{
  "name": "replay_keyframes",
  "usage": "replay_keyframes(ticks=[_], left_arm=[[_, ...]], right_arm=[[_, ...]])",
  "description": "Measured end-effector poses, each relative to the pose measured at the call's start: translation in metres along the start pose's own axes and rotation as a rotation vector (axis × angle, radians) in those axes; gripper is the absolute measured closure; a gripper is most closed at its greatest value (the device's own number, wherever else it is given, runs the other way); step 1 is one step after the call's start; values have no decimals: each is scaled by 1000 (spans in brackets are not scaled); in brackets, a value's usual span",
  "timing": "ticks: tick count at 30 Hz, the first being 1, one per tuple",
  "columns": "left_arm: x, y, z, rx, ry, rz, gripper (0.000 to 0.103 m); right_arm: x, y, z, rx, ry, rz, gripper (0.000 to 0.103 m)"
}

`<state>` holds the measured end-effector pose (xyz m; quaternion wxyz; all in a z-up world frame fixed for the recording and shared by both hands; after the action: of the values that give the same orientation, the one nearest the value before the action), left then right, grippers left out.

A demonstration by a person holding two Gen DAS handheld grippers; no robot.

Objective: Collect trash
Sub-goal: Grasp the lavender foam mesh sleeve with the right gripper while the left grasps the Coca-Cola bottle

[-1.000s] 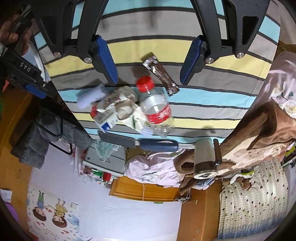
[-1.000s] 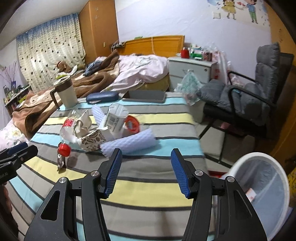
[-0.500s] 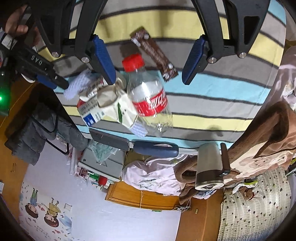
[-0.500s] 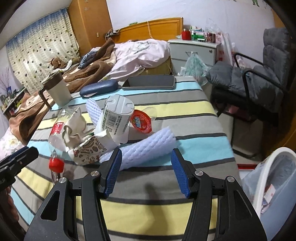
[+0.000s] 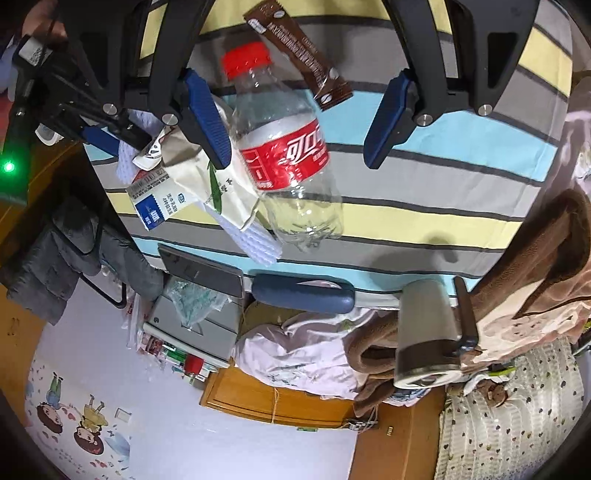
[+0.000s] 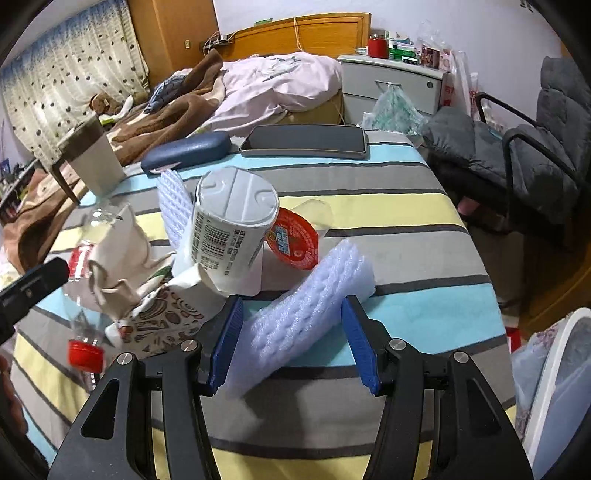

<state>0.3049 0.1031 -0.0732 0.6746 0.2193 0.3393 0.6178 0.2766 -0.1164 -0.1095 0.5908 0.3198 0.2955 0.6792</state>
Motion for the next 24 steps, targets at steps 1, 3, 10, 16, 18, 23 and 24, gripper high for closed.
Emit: replay_keyframes(ticks=[1,3,10,16,18,23,24], left_arm=[[-1,-3,0,7,-2,-3,27],[-1,-11,0,24,-2,-3,27],[-5,-26,-1,61,-11,1,27],[-7,-35,-1,71,-11,15,27],[-8,-36,-2,76,-2,2,28],[-10,-34,-4,69,-19,13,33],[-10,-33,-5,69,-22,12,33]], right_arm=[[-1,0,0,1,6,-6,46],[-1,1,0,1,18,-13,46],[-5,8,-5,-9,44,-23,53],[-3,10,-5,-19,59,-20,61],[-4,11,-4,-25,50,-12,63],[-4,13,-4,-37,42,1,74],[-4,13,-4,-39,40,5,74]])
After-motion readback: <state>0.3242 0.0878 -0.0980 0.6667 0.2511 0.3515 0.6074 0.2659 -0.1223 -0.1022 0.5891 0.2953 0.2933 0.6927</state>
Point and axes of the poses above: each gripper's, at about its wrist camera, not at the fingertips, and y roughly against the way its jaws point, x to its left, z to its top, the point moved 9 cm from there along -y, roughly the way its jaws point, and after that the axes turned 1 degree about z, right-handed, at the moved point
